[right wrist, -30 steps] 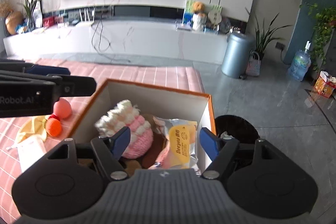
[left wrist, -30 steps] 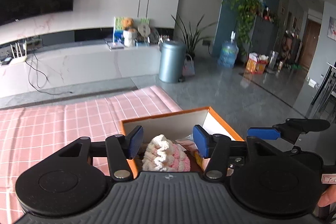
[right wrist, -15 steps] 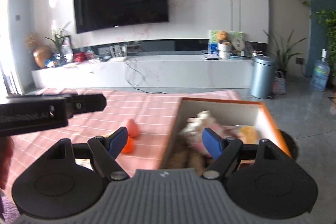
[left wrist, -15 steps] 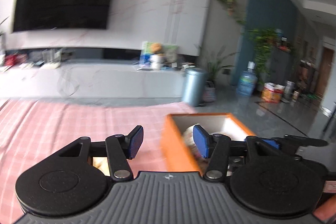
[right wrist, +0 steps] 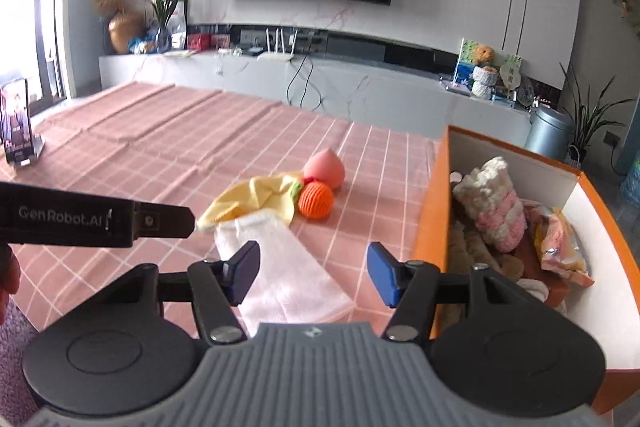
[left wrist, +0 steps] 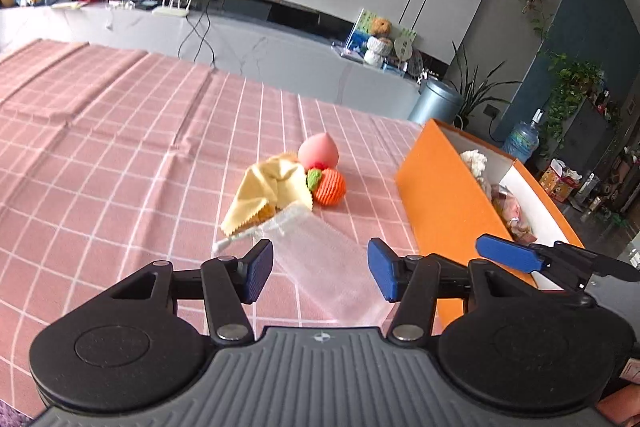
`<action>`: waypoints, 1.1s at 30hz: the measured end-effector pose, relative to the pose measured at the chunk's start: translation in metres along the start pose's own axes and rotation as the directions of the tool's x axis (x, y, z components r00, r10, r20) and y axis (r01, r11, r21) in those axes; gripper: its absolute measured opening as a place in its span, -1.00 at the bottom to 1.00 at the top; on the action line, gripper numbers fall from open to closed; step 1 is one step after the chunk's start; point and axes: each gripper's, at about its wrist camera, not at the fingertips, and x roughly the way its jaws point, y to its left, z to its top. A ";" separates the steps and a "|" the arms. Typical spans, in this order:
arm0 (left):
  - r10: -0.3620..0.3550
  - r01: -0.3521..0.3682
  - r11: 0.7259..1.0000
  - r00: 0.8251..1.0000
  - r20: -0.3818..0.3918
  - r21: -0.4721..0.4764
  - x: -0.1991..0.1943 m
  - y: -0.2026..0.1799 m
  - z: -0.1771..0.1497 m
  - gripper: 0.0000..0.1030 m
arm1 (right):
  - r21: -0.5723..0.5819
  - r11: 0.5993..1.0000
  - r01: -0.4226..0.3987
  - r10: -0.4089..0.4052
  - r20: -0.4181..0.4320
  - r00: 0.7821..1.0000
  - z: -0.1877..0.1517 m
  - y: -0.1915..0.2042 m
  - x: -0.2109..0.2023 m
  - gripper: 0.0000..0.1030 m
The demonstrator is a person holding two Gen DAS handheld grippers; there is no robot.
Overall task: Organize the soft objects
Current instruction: 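Move the right tool to the white mesh bag and grasp its drawstring end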
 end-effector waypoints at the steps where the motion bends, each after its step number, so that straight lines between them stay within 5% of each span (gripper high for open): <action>1: 0.001 -0.001 1.000 1.000 -0.005 0.000 0.001 0.003 -0.004 0.22 | -0.009 1.000 -0.005 0.005 -0.012 1.000 -0.001 0.002 0.004 0.14; 6: 0.013 -0.013 1.000 0.999 -0.036 -0.013 0.007 0.014 -0.015 0.22 | -0.053 0.998 -0.040 0.036 -0.075 0.997 -0.001 0.015 0.030 0.27; 8: 0.029 -0.030 0.999 0.998 -0.048 -0.028 0.010 0.020 -0.018 0.22 | -0.024 0.997 -0.070 0.067 -0.114 0.991 -0.001 0.015 0.045 0.65; 10: 0.050 -0.052 0.998 0.997 -0.059 -0.039 0.014 0.026 -0.019 0.22 | 0.002 0.995 -0.102 0.101 -0.151 0.983 0.000 0.016 0.060 0.76; 23: 0.069 -0.076 0.995 0.992 -0.104 -0.059 0.044 0.047 -0.010 0.22 | 0.109 0.987 -0.116 0.145 -0.322 0.936 0.001 0.005 0.135 0.77; 27: 0.071 -0.078 0.995 0.990 -0.118 -0.056 0.051 0.047 -0.009 0.22 | 0.072 0.990 -0.123 0.140 -0.318 0.938 -0.002 0.013 0.137 0.79; 30: 0.068 -0.075 0.996 0.990 -0.124 -0.055 0.054 0.047 -0.008 0.22 | 0.013 0.994 -0.111 0.110 -0.292 0.950 -0.003 0.020 0.136 0.52; 33: 0.066 -0.074 0.996 0.990 -0.125 -0.058 0.055 0.049 -0.008 0.22 | 0.002 0.995 -0.102 0.099 -0.274 0.957 0.001 0.019 0.134 -0.13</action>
